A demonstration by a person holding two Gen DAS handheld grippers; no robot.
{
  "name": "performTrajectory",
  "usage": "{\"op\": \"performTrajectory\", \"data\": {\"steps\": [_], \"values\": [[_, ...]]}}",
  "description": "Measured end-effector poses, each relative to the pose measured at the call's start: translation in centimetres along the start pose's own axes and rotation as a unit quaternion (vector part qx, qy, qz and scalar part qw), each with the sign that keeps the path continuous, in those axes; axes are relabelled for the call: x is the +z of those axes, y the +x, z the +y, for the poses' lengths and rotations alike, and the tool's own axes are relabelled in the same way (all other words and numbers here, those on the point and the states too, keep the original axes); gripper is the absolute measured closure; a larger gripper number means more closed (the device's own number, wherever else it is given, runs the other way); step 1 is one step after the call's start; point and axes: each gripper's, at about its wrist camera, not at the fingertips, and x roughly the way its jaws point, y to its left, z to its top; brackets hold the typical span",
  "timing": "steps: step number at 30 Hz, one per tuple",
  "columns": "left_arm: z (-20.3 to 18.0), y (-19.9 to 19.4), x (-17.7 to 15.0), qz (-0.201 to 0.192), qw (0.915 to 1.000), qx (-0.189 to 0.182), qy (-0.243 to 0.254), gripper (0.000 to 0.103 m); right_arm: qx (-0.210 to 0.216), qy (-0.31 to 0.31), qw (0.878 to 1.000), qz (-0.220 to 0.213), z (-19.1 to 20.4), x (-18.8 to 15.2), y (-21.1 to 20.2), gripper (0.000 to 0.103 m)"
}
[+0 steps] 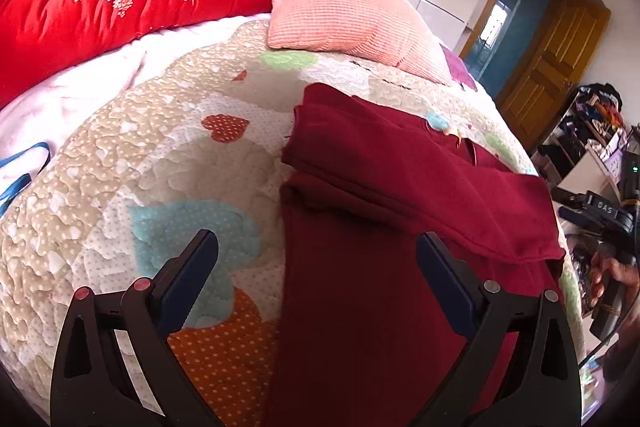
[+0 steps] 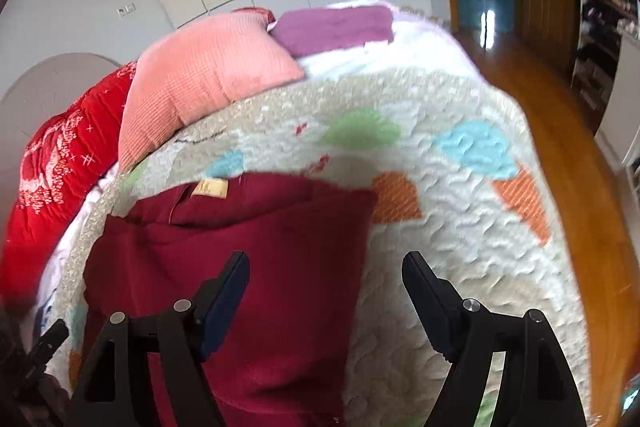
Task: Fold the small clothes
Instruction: 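Open the right tool to release the sleeve on the sweater, then move the open right tool to the hem of the dark red sweater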
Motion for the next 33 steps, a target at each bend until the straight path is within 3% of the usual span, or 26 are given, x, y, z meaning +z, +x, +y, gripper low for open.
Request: {"op": "performTrajectory", "data": {"steps": [1,2,3,5,8,10,14,18,20,23,28,31,33], "values": [[-0.3,0.1,-0.1,0.001,1.0,0.002,0.007,0.004,0.011,0.005,1.0,0.022,0.0,-0.3,1.3,0.034],[-0.5,0.2,-0.2,0.001,0.9999,0.004,0.012,0.004,-0.005,-0.004,1.0,0.029,0.1,-0.3,1.9,0.063],[-0.7,0.2,-0.3,0.002,0.9999,0.004,0.016,0.004,-0.027,-0.024,0.999,0.007,0.5,0.0,1.6,0.078],[-0.8,0.5,-0.5,0.004,0.9997,0.009,0.023,0.004,-0.042,-0.032,0.998,-0.027,0.0,0.4,0.5,0.088],[-0.7,1.1,-0.5,0.012,0.9996,0.008,0.023,0.003,-0.118,-0.02,0.992,-0.032,-2.6,0.8,0.8,0.093],[-0.7,1.5,-0.6,0.02,0.9995,0.01,0.023,0.004,-0.082,-0.001,0.996,-0.02,-4.0,0.6,0.7,0.093],[-0.6,1.3,-0.6,0.017,0.9996,0.009,0.02,0.004,-0.032,0.014,0.998,-0.047,-3.7,-0.3,-3.2,0.09],[-0.7,1.5,-0.8,0.02,0.9995,0.013,0.022,0.004,0.025,-0.063,0.997,-0.029,1.2,-2.2,-4.8,0.09],[-0.8,1.6,-0.9,0.022,0.9993,0.015,0.024,0.004,0.006,-0.111,0.994,-0.001,3.0,-3.6,-3.8,0.09],[-1.0,1.4,-0.9,0.02,0.9993,0.014,0.028,0.004,-0.066,-0.136,0.988,0.04,2.2,-6.5,-1.7,0.091],[-1.2,1.5,-1.1,0.028,0.9988,0.021,0.035,0.004,-0.041,-0.091,0.995,0.01,1.7,-6.7,-4.3,0.091],[-1.4,1.1,-1.3,0.025,0.9987,0.022,0.039,0.004,-0.034,-0.101,0.994,-0.013,2.9,-7.1,-5.9,0.089],[-1.6,1.0,-1.5,0.024,0.9984,0.026,0.045,0.003,-0.054,-0.114,0.992,0.009,3.3,-7.7,-4.4,0.089]]}}
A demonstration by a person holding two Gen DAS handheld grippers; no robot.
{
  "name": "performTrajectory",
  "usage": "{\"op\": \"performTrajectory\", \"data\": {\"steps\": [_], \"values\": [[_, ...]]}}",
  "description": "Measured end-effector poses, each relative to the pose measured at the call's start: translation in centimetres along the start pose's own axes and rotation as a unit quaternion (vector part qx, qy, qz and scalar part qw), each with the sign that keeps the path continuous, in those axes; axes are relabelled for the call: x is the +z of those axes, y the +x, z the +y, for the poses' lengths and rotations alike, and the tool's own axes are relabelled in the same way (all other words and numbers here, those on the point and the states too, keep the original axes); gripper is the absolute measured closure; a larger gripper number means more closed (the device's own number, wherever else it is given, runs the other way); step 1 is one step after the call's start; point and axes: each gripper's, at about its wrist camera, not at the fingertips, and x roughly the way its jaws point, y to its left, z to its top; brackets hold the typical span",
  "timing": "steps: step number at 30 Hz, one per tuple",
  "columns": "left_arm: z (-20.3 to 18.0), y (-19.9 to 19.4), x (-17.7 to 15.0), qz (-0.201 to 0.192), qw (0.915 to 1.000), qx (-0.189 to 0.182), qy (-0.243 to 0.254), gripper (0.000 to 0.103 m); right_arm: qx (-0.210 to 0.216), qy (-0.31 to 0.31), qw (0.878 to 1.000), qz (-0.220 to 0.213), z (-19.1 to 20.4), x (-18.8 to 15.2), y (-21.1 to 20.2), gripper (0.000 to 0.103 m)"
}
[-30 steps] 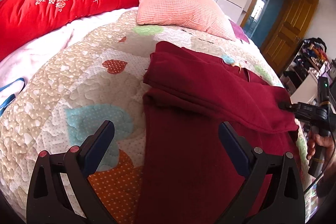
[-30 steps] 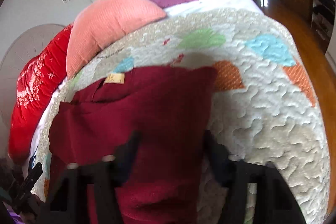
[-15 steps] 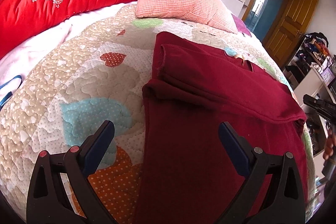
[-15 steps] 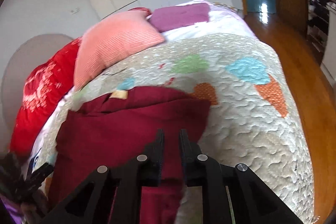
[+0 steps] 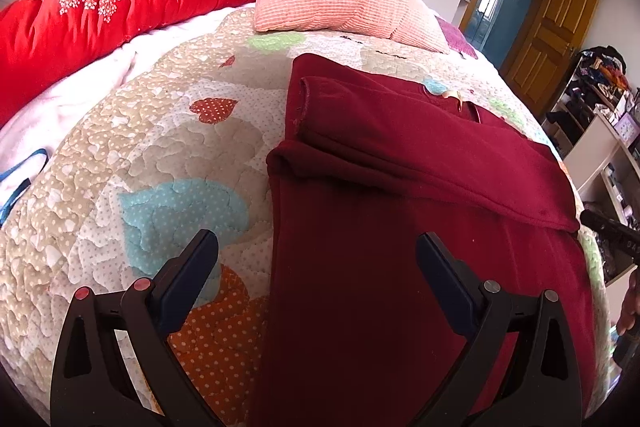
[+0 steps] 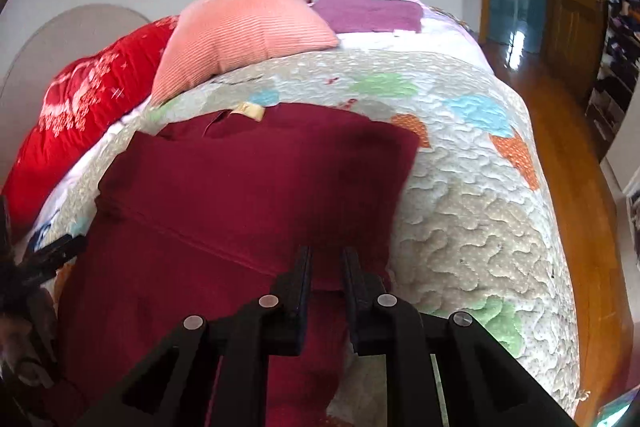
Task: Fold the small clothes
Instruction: 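Move the open right tool to the hem of the dark red sweater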
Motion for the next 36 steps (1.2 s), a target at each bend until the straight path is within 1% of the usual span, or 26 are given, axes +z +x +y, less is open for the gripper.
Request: {"op": "performTrajectory", "data": {"steps": [1,2,3,6,8,10,12,13,14,16,19,22,25,29,36], "values": [[-0.1,0.0,-0.1,0.0,1.0,0.003,0.002,0.003,-0.01,0.005,1.0,0.024,-0.2,-0.3,1.4,0.089],[-0.2,-0.2,-0.2,0.0,1.0,0.005,0.004,0.004,0.003,0.022,0.999,0.027,-0.8,-0.7,2.1,0.089],[-0.3,-0.5,-0.4,-0.001,1.0,0.004,0.006,0.004,0.009,0.037,0.999,0.019,-1.1,-0.9,1.8,0.088],[-0.6,-1.6,-0.9,-0.01,0.9998,0.007,0.015,0.004,0.028,0.062,0.998,0.007,-1.1,-1.1,-0.6,0.087],[-0.9,-2.2,-1.3,-0.01,0.9996,0.015,0.023,0.004,0.037,0.057,0.998,-0.012,-0.6,-1.8,-3.1,0.085],[-1.1,-2.8,-1.6,-0.012,0.9994,0.018,0.026,0.004,0.043,0.052,0.997,-0.035,-0.4,-2.8,-5.6,0.077],[-1.2,-3.7,-2.0,-0.014,0.9994,0.02,0.026,0.003,0.058,0.057,0.995,-0.059,-0.5,-4.1,-8.2,0.056],[-1.2,-4.1,-2.2,-0.016,0.9993,0.022,0.026,0.004,0.07,0.058,0.993,-0.07,-0.5,-5.1,-9.5,0.054],[-1.2,-4.6,-2.4,-0.018,0.9992,0.025,0.025,0.003,0.081,0.06,0.992,-0.074,-0.6,-6.1,-10.6,0.053],[-1.2,-5.4,-2.7,-0.023,0.9989,0.032,0.024,0.003,0.099,0.06,0.991,-0.066,-0.6,-7.7,-12.2,0.053],[-0.8,-6.8,-3.4,-0.029,0.9988,0.036,0.017,0.004,0.126,0.065,0.988,-0.059,-0.5,-10.6,-13.6,0.053],[-0.6,-8.0,-4.2,-0.033,0.9985,0.04,0.015,0.004,0.142,0.073,0.986,-0.041,0.0,-12.9,-13.3,0.045],[-0.4,-9.3,-5.2,-0.035,0.9981,0.047,0.018,0.003,0.152,0.079,0.985,-0.03,0.3,-14.7,-12.4,0.044],[0.1,-10.2,-6.9,-0.028,0.9979,0.054,0.021,0.004,0.166,0.09,0.982,-0.02,0.5,-16.3,-11.5,0.044],[0.9,-10.4,-9.5,0.001,0.9995,0.033,0.003,0.004,0.165,0.083,0.983,-0.022,0.8,-17.7,-11.8,0.044]]}}
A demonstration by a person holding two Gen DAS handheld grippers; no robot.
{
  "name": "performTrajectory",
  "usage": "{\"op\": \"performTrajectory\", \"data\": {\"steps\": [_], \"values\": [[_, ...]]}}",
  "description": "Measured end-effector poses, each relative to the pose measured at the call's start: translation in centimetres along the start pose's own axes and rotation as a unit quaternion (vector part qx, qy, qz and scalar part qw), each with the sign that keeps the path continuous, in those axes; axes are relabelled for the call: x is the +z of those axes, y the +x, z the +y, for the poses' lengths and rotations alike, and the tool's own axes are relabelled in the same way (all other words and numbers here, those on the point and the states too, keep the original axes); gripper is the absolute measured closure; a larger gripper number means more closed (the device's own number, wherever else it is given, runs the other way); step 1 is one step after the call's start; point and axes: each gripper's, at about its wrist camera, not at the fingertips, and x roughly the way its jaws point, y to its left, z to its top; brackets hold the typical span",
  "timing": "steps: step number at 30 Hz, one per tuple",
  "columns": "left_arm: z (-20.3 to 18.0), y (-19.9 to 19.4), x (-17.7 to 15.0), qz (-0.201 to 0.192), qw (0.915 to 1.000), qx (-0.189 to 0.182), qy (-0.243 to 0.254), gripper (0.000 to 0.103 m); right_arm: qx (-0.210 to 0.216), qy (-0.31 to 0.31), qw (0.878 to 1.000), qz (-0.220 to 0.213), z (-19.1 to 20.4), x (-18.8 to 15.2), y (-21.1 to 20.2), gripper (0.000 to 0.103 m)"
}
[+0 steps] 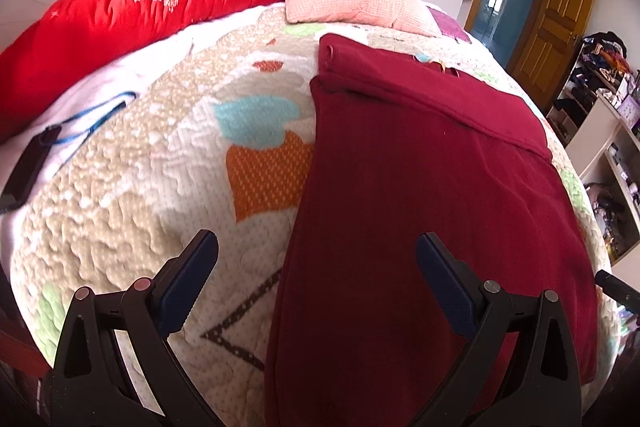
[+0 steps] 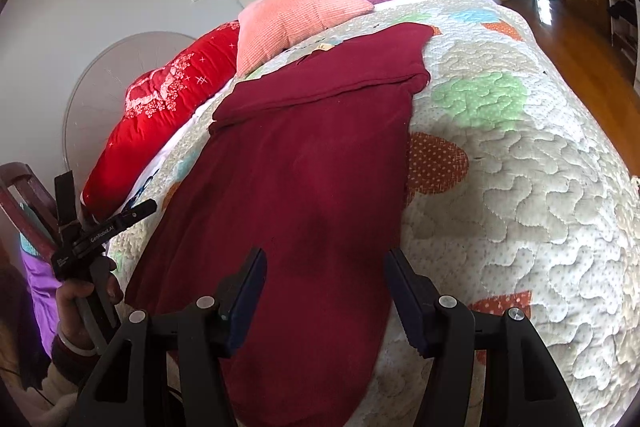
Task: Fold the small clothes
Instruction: 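Move the open right tool to the hem of the dark red sweater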
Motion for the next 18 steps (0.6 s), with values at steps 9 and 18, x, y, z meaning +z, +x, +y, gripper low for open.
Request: {"op": "performTrajectory", "data": {"steps": [9,18], "values": [[-0.7,-0.5,-1.6,0.011,0.9999,-0.006,0.008,0.004,-0.013,-0.01,1.0,0.014,-0.2,-1.0,-0.8,0.043],[0.3,-0.4,-3.1,0.042,0.999,-0.018,0.003,0.004,-0.015,0.011,0.999,0.032,-1.5,-1.9,-0.6,0.039]]}}
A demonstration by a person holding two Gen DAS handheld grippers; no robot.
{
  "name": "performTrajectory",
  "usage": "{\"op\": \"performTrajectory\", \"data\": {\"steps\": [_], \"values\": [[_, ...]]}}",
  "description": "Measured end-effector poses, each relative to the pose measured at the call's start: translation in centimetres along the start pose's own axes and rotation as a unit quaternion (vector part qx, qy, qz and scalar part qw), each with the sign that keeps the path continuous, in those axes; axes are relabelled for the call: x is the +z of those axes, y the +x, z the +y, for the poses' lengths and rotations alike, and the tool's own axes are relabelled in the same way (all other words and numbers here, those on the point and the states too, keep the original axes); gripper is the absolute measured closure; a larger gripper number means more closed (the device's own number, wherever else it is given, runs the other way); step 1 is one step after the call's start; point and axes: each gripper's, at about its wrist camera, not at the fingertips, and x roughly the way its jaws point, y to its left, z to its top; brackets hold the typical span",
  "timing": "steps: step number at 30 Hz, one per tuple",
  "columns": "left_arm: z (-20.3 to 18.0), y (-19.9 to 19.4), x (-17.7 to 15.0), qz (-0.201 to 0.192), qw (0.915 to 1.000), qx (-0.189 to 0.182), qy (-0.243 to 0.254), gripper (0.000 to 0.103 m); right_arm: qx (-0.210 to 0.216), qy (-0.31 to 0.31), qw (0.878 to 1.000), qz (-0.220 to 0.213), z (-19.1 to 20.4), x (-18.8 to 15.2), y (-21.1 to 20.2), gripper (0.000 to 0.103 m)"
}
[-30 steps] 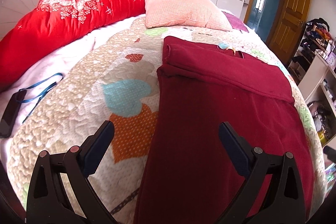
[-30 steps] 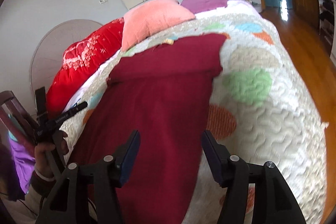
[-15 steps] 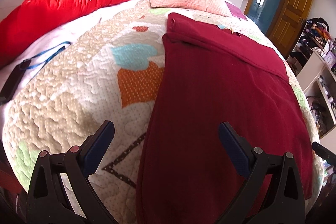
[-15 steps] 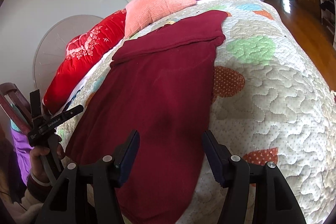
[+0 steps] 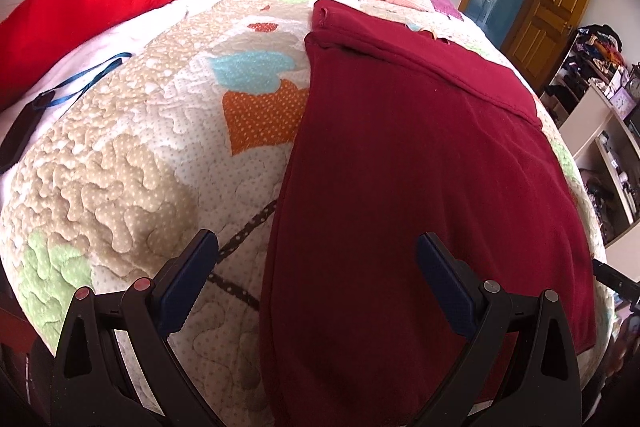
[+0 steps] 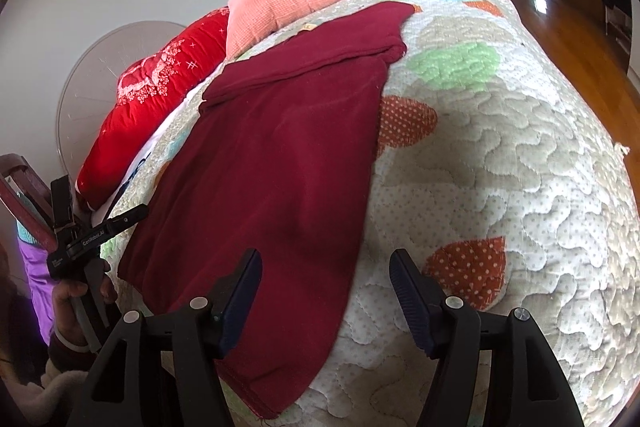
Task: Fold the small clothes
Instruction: 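Move the open right tool to the hem of the dark red sweater, then close the right tool on the sweater hem while the left tool grips the hem too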
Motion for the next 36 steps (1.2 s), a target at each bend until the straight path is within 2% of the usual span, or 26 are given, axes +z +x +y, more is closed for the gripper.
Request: {"op": "performTrajectory", "data": {"steps": [5,13,22,27,28,30,31,32,33,34,35,36], "values": [[0.2,0.9,-0.8,0.034,0.9994,-0.005,0.007,0.004,0.001,-0.009,1.0,0.01,0.0,-0.4,0.1,0.038],[0.5,0.5,-1.9,0.056,0.998,-0.008,0.027,0.003,0.025,-0.032,0.998,0.04,0.4,-1.1,0.1,0.036],[1.0,0.3,-2.2,0.081,0.9959,-0.029,0.028,0.003,0.091,-0.011,0.994,0.055,-0.3,-2.0,0.6,0.033],[0.9,0.0,-2.7,0.085,0.9947,-0.037,0.046,0.003,0.128,-0.021,0.99,0.057,0.3,-2.4,1.1,0.032],[0.9,-0.1,-2.9,0.083,0.9947,-0.039,0.047,0.003,0.133,-0.027,0.989,0.056,0.6,-2.4,1.3,0.033],[0.9,-0.2,-3.0,0.08,0.9947,-0.041,0.049,0.004,0.149,-0.022,0.987,0.059,0.8,-2.4,2.0,0.055],[0.8,-0.3,-3.1,0.079,0.9948,-0.044,0.048,0.012,0.161,-0.012,0.985,0.061,0.7,-2.4,2.4,0.061],[0.8,-0.5,-3.0,0.075,0.9951,-0.046,0.046,0.031,0.173,0.001,0.983,0.064,0.6,-2.2,2.8,0.073],[0.9,-0.9,-2.8,0.071,0.9954,-0.049,0.042,0.042,0.187,0.017,0.98,0.066,0.4,-2.0,3.1,0.082],[1.0,-1.1,-2.5,0.073,0.9947,-0.064,0.035,0.069,0.203,0.029,0.977,0.062,0.1,-1.6,3.1,0.087],[1.3,-1.3,-2.1,0.077,0.9933,-0.082,0.024,0.09,0.22,0.037,0.973,0.053,0.1,-1.2,2.9,0.089],[1.7,-1.6,-1.6,0.08,0.9923,-0.095,0.009,0.09,0.239,0.041,0.969,0.043,0.2,-0.7,2.6,0.089]]}}
